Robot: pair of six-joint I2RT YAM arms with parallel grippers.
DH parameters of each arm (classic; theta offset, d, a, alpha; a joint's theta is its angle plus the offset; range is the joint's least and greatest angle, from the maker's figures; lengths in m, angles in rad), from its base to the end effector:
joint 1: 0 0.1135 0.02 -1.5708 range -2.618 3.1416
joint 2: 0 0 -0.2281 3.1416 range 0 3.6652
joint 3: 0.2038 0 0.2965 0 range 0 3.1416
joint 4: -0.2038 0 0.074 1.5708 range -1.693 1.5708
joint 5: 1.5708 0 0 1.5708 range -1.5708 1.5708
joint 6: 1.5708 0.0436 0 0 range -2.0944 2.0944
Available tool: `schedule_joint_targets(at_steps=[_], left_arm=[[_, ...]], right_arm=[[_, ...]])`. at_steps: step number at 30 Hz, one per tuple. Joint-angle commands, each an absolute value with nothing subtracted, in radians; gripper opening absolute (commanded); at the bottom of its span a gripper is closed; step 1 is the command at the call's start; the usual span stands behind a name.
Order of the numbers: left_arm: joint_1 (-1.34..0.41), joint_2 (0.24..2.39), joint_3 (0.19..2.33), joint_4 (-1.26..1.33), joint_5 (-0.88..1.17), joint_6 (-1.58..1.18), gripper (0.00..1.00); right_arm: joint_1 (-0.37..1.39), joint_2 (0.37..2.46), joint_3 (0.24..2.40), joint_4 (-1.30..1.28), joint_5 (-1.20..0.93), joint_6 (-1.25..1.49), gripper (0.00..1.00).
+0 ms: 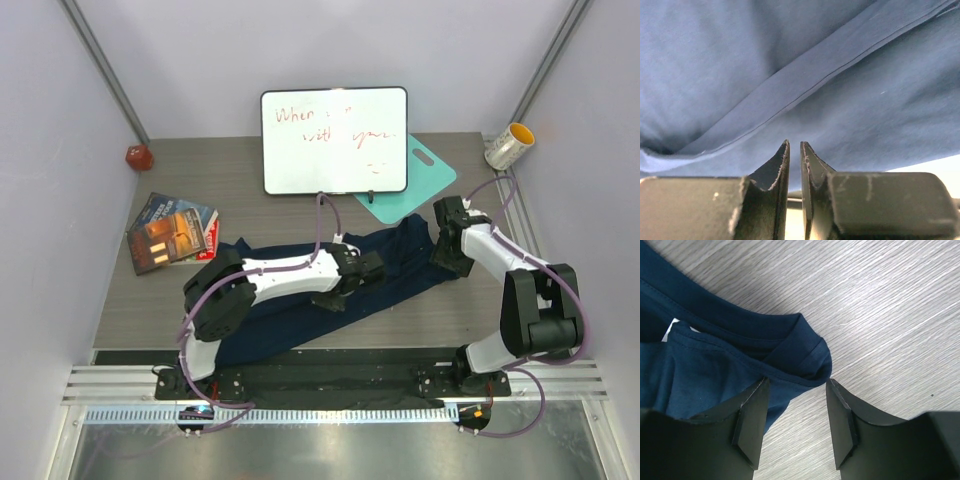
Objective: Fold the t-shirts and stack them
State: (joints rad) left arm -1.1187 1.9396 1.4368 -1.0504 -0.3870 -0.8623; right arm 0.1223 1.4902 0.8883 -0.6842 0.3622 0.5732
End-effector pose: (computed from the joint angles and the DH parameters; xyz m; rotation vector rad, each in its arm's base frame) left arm 0.1841 -0.3415 0.1246 0.3526 2.7727 0.2797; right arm 0.3068 0.0221 0.1158 0.6810 2.6484 -0.3371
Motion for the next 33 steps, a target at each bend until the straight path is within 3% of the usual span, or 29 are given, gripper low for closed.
schedule_joint_targets(at_steps=[1, 5, 8, 11, 12, 16, 18, 33], left_arm=[[-1.114, 1.968, 1.473, -1.014, -0.365, -0.828, 0.14], [-1.115, 1.983, 1.453, -0.976, -0.334, -0.822, 0.14], [-1.115, 2.005, 1.448, -0.950, -0.325, -0.821, 0.14], [-1.114, 2.039, 1.457, -0.936, -0.322, -0.819, 0.14], [-1.112, 2.054, 1.460, -0.934, -0.322, -0.819, 0.14], [-1.111, 2.088, 1.473, -0.930, -0.307, -0.813, 0.09], [-1.112, 2.094, 1.471, -0.925, -0.298, -0.810, 0.00], [-1.112, 2.039, 1.263, -0.850, -0.242, -0.821, 0.00]], right_arm=[[0.120, 1.473, 0.896, -0.669, 0.423, 0.568, 0.55], [0.121, 1.434, 0.867, -0.650, 0.431, 0.565, 0.71], [0.120, 1.446, 0.862, -0.646, 0.393, 0.563, 0.69], [0.120, 1.465, 0.854, -0.635, 0.357, 0.574, 0.42], [0.121, 1.480, 0.854, -0.634, 0.359, 0.577, 0.26], [0.120, 1.532, 0.862, -0.634, 0.390, 0.598, 0.01], [0.120, 1.549, 0.870, -0.635, 0.400, 0.609, 0.01], [0.120, 1.681, 1.015, -0.640, 0.480, 0.604, 0.01]])
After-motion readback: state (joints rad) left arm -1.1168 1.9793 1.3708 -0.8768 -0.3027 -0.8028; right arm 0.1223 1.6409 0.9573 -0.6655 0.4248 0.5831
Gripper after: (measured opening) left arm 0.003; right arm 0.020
